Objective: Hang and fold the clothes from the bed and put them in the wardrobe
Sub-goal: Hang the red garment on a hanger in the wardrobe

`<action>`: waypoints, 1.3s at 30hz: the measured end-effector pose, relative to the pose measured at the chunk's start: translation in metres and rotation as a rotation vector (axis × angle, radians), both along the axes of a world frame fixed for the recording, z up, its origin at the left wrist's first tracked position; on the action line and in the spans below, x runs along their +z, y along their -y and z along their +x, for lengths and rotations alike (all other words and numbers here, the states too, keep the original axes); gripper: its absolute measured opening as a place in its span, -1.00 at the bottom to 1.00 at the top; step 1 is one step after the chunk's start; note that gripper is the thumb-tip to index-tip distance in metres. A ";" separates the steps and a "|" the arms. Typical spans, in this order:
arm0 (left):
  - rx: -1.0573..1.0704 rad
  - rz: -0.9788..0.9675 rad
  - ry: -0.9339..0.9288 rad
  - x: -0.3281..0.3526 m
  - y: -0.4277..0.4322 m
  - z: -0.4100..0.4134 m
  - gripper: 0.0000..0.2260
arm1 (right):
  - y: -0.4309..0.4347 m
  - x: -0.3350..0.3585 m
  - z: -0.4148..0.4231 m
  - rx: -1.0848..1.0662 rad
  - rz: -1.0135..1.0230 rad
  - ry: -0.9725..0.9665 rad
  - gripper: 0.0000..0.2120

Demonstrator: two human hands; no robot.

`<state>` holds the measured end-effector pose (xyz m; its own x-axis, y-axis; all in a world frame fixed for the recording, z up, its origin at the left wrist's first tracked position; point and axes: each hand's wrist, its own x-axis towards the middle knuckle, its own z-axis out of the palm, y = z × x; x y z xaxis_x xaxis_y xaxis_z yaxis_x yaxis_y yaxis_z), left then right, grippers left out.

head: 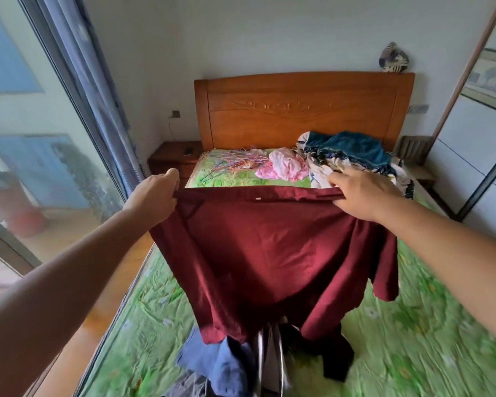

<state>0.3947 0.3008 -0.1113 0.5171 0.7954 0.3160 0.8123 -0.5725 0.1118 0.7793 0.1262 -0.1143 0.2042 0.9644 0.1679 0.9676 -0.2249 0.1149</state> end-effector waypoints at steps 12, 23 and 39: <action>-0.047 0.048 -0.082 0.048 0.014 0.045 -0.86 | 0.018 0.044 -0.011 -0.227 0.176 0.234 -0.82; -0.181 -0.183 -0.114 -0.010 0.046 0.112 -0.82 | 0.107 0.012 0.006 -0.570 0.008 0.150 -0.72; -0.376 -1.028 0.594 0.013 0.297 0.255 -0.83 | 0.357 0.024 0.027 -0.878 0.346 -0.418 -0.75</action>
